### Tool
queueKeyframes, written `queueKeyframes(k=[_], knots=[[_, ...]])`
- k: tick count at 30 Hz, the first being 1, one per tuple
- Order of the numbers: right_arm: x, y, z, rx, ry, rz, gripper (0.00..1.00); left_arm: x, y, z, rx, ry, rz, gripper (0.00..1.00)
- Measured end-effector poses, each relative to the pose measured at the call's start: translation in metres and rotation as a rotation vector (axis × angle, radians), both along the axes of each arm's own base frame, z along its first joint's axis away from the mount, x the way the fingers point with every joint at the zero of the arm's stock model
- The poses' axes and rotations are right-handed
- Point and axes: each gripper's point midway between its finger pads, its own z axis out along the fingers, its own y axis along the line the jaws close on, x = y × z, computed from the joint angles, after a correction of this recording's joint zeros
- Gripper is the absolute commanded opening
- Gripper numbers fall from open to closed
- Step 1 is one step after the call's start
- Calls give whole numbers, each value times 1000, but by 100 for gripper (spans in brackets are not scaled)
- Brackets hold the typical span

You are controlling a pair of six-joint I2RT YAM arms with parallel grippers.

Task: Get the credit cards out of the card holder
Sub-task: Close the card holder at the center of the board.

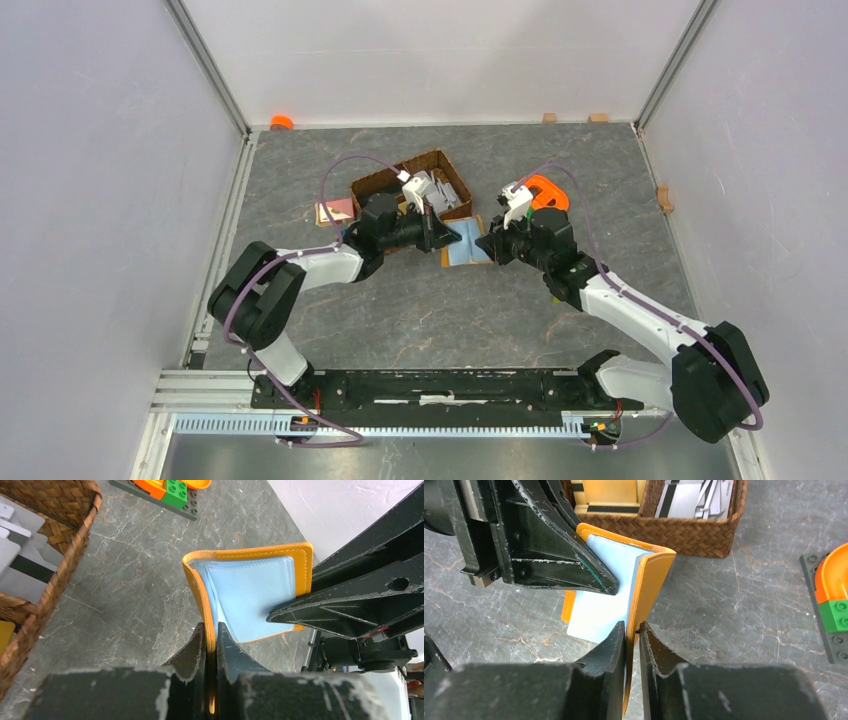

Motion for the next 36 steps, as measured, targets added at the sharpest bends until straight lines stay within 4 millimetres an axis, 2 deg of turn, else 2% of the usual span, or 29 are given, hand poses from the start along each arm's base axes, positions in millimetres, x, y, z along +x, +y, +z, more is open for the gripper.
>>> queueKeyframes(k=[5,10,13,17,23,27,30,33,36], knots=[[-8,0,-12,-15,29,13,19,-9,-9,-14,22,15,-2,13],[-11,1,-29,-35,68,20,21,-11,-15,-34,15,45,5,20],[-14,-1,-43,-47,96,21,23,-13,-16,-52,28,83,9,27],[-19,0,-52,-39,113,31,36,-18,-18,-70,57,114,12,42],[-15,12,-56,-4,114,58,47,-18,-17,-77,74,121,44,60],[-17,15,-66,-15,137,59,48,-20,-7,-89,109,138,79,70],[-18,18,-65,-10,134,62,49,-23,3,-94,144,140,107,78],[-18,21,-63,0,121,68,48,-26,15,-89,170,122,141,80],[-20,23,-62,5,116,80,45,-26,26,-74,173,79,183,81]])
